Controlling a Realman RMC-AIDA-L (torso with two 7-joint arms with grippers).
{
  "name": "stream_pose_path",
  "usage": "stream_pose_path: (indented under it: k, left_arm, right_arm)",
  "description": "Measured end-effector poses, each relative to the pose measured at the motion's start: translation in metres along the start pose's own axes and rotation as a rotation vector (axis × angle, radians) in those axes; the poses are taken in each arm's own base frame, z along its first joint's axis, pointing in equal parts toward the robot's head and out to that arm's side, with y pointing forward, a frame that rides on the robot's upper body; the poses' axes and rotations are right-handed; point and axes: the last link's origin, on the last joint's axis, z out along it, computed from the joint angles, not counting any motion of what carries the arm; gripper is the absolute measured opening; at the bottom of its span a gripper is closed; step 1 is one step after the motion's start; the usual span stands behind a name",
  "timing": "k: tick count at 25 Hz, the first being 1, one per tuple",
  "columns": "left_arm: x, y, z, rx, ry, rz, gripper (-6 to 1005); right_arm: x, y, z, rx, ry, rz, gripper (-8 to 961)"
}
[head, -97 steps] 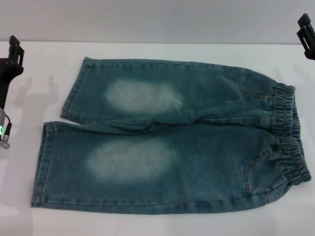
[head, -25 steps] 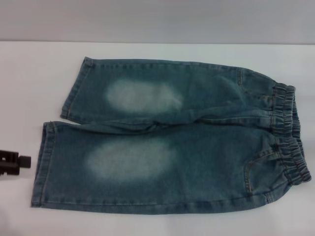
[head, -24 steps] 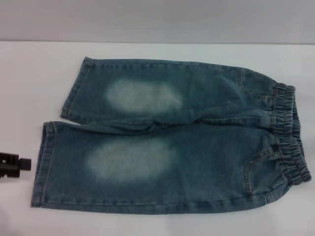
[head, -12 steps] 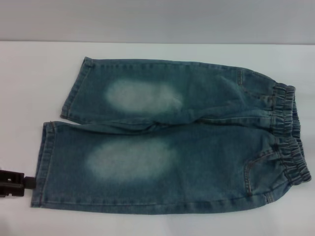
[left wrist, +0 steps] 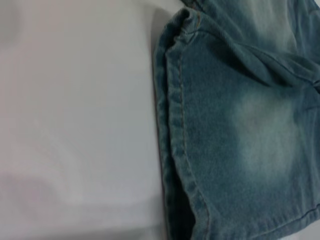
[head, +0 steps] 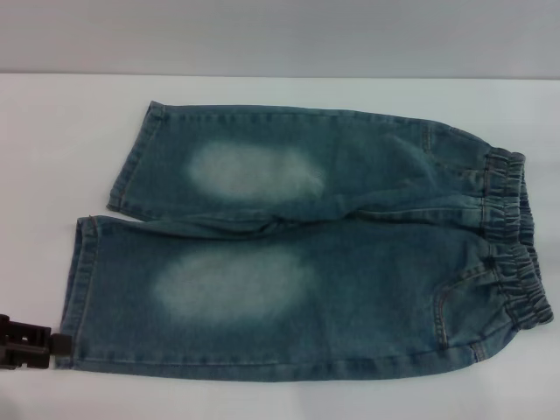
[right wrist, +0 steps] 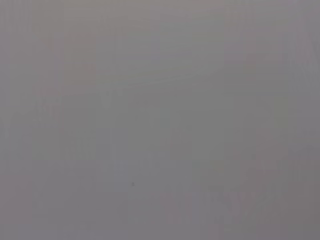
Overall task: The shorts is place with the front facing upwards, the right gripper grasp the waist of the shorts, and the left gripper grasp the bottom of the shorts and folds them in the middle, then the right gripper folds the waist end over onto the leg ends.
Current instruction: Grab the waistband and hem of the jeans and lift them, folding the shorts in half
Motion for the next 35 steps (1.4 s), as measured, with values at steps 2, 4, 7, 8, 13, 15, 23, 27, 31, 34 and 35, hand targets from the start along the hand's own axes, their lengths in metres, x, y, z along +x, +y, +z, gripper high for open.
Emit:
stream_pose_path:
  k: [2, 4, 7, 8, 13, 15, 23, 27, 31, 34, 35]
  left_arm:
    - [0.000, 0.000, 0.001, 0.006, -0.009, 0.003, 571]
    - [-0.001, 0.000, 0.001, 0.010, -0.014, 0.005, 571]
    - [-0.001, -0.001, 0.001, 0.012, -0.015, 0.005, 571]
    - [-0.001, -0.001, 0.001, 0.013, -0.016, 0.006, 571]
    - [-0.002, -0.002, 0.001, 0.019, -0.022, 0.006, 570]
    - [-0.002, -0.002, 0.002, 0.021, -0.030, 0.006, 571]
    - [-0.003, -0.001, 0.005, 0.026, -0.042, 0.006, 570]
    - [-0.003, 0.000, 0.006, 0.025, -0.044, 0.008, 571]
    - [-0.002, 0.001, 0.009, 0.027, -0.061, 0.017, 571]
    - [0.001, 0.004, 0.010, 0.030, -0.068, 0.026, 571]
    - [0.002, 0.004, 0.010, 0.031, -0.071, 0.029, 571]
  right_arm:
    - [0.000, 0.000, 0.000, 0.000, 0.001, -0.001, 577]
    - [0.001, -0.001, -0.001, 0.000, 0.002, -0.002, 577]
    - [0.001, -0.002, -0.003, 0.003, 0.006, -0.003, 576]
    - [0.002, -0.002, -0.003, 0.004, 0.007, -0.003, 576]
    - [0.003, -0.001, -0.004, -0.001, 0.011, -0.004, 576]
    - [0.004, 0.000, -0.005, -0.007, 0.014, -0.005, 576]
    - [0.006, 0.002, -0.007, -0.017, 0.024, -0.009, 576]
    - [0.007, 0.002, -0.007, -0.017, 0.025, -0.008, 576]
    - [0.009, 0.006, -0.008, -0.034, 0.035, -0.010, 576]
    - [0.009, 0.008, -0.007, -0.045, 0.037, -0.012, 576]
    - [0.009, 0.010, -0.006, -0.053, 0.039, -0.014, 576]
